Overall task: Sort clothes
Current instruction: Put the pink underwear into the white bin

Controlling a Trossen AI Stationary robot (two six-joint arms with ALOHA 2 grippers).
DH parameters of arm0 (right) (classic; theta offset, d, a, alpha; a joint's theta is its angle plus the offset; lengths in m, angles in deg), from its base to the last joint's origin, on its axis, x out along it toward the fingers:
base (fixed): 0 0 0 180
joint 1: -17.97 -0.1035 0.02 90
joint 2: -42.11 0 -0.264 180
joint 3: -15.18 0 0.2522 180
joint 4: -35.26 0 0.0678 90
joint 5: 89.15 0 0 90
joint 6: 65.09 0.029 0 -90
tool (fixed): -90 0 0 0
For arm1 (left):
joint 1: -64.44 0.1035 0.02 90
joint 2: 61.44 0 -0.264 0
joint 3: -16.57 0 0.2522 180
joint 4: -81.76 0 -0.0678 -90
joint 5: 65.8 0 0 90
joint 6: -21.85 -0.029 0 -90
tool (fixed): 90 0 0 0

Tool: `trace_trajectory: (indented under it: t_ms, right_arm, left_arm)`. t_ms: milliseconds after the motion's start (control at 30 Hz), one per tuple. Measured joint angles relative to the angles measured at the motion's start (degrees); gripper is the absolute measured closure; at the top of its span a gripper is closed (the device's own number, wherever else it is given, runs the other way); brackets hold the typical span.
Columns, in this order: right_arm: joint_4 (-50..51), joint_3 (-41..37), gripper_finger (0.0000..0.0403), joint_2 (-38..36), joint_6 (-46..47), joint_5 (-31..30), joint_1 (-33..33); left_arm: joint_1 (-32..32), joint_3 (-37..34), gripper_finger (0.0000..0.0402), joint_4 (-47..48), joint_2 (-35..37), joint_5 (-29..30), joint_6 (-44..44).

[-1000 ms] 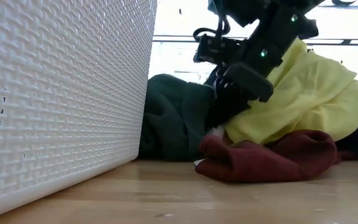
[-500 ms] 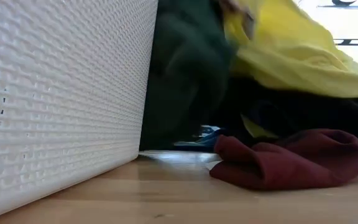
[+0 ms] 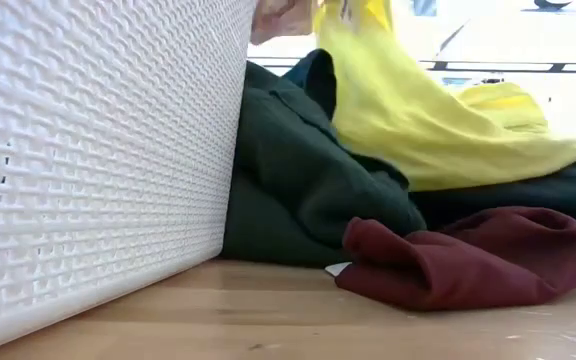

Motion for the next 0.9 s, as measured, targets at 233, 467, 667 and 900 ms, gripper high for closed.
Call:
trace_trajectory:
  t_ms: [233,467,667,900]
  right_arm:
    - [-19.27,-0.76,0.0393,0.02,-11.13,8.73,-0.52]
    - [-36.92,-0.72,0.0393,3.17,-9.51,41.05,0.22]
    - [-38.42,-0.74,0.0393,11.0,-7.99,43.09,0.33]
    - [-37.44,-0.83,0.0334,15.53,-9.8,40.87,0.54]
  left_arm:
    - [0.0,0.0,0.0397,0.02,0.0,0.0,-1.34]
    - [-0.01,0.0,0.0397,0.02,0.0,0.02,-1.44]
    - [0.0,0.0,0.0397,0.19,0.0,-0.02,-1.46]
    - [-0.02,0.0,0.0397,0.22,0.0,0.0,-1.44]
